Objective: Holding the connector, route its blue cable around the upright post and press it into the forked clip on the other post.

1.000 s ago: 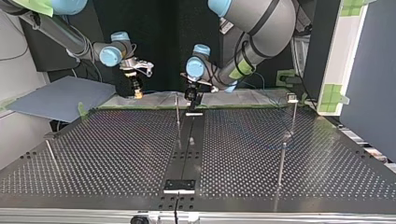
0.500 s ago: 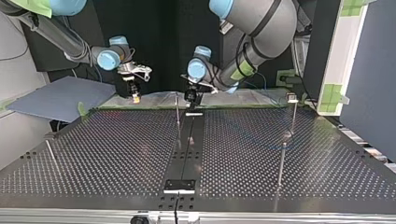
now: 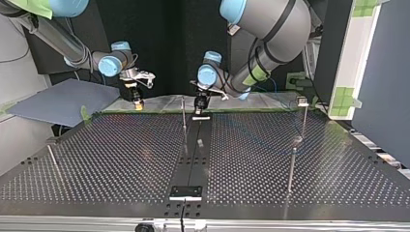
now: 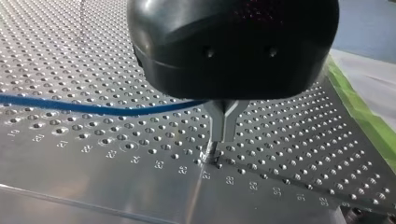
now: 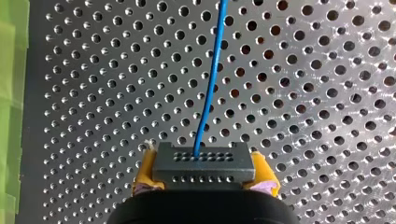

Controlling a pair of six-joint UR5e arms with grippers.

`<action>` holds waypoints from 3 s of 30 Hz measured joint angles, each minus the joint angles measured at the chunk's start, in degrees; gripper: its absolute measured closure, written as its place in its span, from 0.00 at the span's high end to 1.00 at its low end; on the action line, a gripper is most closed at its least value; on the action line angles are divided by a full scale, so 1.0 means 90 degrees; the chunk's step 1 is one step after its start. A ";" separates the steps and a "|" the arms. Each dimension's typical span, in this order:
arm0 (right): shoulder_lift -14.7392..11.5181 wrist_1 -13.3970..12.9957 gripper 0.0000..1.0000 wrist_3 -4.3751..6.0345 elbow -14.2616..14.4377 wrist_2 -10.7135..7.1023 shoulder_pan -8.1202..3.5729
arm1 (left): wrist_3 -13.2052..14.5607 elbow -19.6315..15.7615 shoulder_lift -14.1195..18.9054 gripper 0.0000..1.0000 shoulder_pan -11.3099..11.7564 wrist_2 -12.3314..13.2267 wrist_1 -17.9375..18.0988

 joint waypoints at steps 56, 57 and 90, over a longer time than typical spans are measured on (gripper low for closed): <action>0.0003 0.0108 0.00 -0.0062 -0.0018 -0.0093 0.0073 | 0.0982 -0.0596 0.0572 1.00 -0.0562 0.0189 -0.1222; 0.0003 0.0111 0.00 -0.0062 -0.0017 -0.0094 0.0074 | 0.0983 -0.0626 0.0618 1.00 -0.0575 0.0194 -0.1216; 0.0003 0.0188 0.00 -0.0062 -0.0017 -0.0094 0.0079 | 0.0942 -0.0758 0.0813 1.00 -0.0873 -0.0022 -0.1312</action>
